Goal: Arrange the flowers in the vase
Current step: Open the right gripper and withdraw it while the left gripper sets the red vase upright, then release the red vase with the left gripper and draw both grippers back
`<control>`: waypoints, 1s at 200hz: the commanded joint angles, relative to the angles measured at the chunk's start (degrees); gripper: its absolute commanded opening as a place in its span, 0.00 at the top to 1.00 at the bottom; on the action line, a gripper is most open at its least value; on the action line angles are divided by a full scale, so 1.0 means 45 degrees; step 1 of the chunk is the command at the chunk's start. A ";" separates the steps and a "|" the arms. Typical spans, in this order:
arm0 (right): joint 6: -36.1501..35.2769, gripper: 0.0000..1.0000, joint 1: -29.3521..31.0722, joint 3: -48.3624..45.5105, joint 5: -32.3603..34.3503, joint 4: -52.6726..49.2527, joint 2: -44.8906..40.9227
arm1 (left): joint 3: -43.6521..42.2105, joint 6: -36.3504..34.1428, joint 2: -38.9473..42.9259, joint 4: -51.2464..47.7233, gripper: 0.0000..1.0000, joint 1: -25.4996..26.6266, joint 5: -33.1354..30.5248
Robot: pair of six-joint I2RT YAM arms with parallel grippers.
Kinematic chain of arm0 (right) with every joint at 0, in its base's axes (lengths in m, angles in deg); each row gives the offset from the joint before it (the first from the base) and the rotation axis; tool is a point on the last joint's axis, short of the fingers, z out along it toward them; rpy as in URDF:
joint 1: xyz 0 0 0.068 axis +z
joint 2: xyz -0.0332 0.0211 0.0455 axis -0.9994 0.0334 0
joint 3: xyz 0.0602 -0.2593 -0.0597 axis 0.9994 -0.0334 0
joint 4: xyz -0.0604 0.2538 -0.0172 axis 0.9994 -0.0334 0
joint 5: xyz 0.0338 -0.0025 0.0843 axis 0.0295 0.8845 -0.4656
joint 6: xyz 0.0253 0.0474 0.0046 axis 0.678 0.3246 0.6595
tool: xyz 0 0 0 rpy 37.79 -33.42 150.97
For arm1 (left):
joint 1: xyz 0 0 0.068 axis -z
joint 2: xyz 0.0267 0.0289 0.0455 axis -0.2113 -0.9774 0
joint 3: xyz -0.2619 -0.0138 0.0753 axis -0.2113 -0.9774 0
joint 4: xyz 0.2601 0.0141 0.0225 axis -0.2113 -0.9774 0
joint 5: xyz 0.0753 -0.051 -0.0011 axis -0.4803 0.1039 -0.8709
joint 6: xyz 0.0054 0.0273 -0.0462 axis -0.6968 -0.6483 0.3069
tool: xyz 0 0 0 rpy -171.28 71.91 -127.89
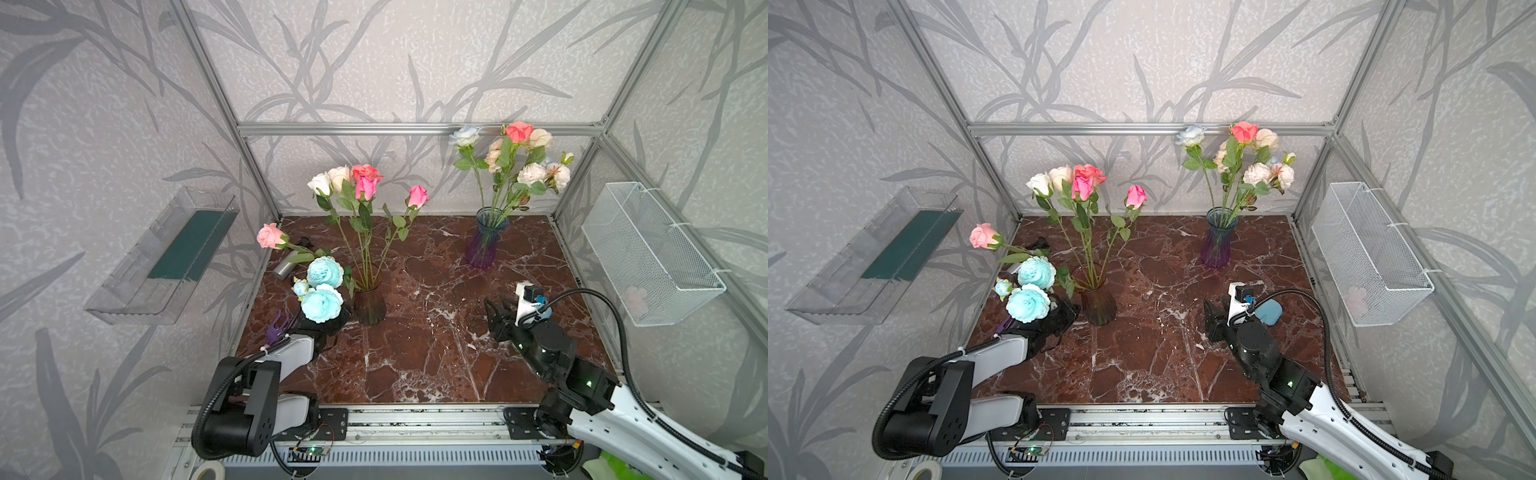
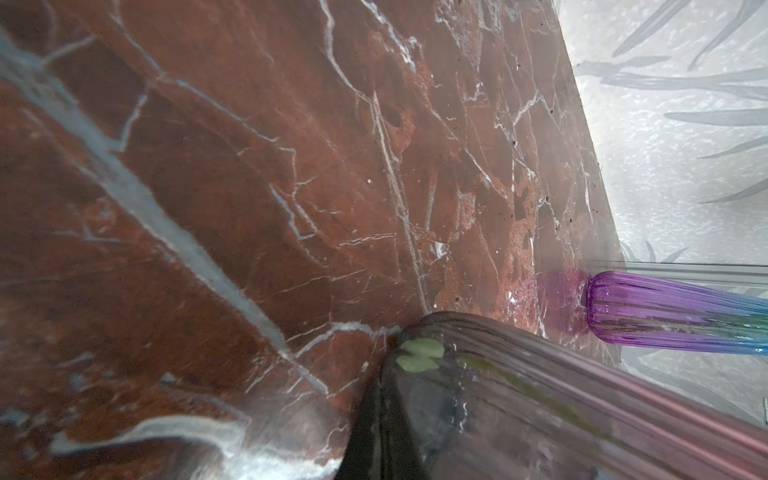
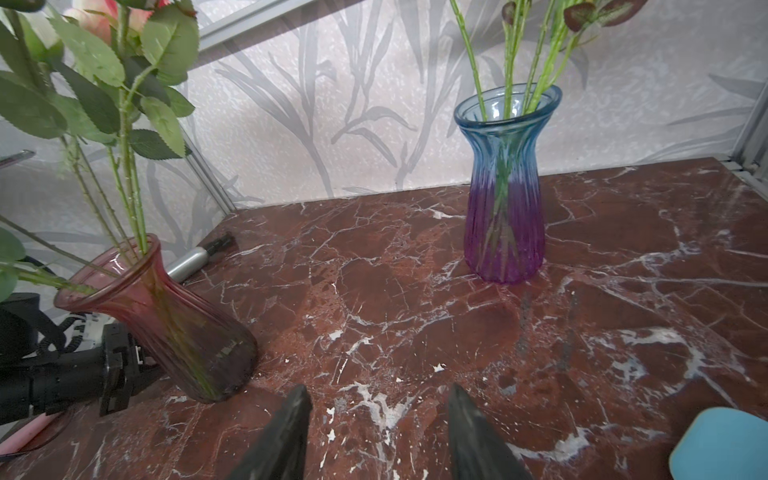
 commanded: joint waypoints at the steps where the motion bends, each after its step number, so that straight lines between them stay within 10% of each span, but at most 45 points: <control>1: 0.0067 0.47 -0.0358 0.0242 -0.0221 -0.0391 0.0025 | 0.0435 0.0112 -0.0509 0.1028 1.00 0.0341 0.0360; 200: 0.0398 0.45 -0.2017 0.0321 -0.0804 -0.2279 -0.0836 | 0.3692 0.0901 -0.4666 0.3067 1.00 0.4425 -0.0714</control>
